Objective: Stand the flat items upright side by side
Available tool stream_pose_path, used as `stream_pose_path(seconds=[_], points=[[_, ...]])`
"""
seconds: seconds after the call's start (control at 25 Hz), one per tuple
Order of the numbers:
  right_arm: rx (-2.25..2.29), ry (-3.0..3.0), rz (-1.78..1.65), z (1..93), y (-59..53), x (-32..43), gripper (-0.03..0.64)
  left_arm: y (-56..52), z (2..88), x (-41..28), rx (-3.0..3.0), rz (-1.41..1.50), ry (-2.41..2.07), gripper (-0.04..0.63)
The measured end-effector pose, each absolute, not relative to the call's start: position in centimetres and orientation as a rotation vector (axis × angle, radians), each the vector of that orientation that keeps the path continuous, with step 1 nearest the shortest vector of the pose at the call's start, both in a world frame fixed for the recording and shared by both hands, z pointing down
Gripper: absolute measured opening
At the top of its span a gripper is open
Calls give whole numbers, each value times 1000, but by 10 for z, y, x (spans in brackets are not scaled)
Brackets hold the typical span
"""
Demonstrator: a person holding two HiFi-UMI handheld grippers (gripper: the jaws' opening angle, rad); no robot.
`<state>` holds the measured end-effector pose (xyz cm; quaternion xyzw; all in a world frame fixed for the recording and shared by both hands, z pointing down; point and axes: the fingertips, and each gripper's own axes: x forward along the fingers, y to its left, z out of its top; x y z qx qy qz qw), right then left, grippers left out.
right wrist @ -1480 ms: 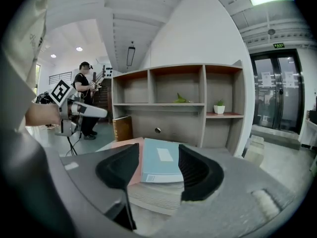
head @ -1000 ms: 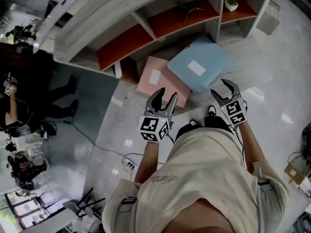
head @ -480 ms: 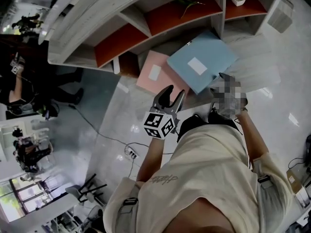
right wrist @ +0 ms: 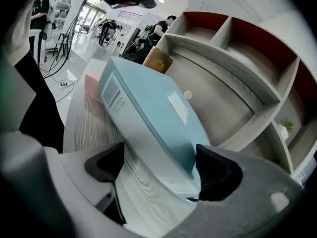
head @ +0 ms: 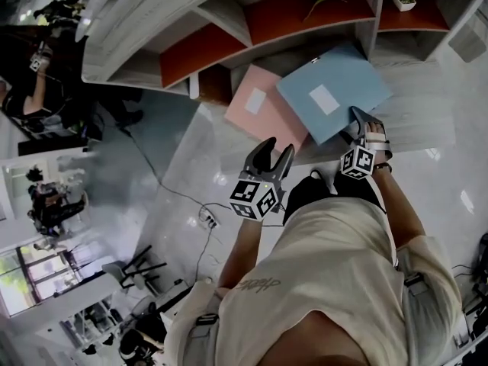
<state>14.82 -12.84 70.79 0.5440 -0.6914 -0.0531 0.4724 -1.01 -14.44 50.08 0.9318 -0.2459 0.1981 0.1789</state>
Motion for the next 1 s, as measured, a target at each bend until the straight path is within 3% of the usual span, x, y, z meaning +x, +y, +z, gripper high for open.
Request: stream_pose_path(seconds=[0.24, 0.36, 1.0], points=[[1349, -1614, -242, 715, -145, 155, 457, -143, 503, -8, 2644, 590, -715, 210], [1383, -1642, -261, 713, -148, 155, 419, -144, 504, 0, 2651, 597, -696, 209], [1539, -1945, -94, 657, -147, 161, 414, -146, 493, 37, 2705, 576, -581, 209]])
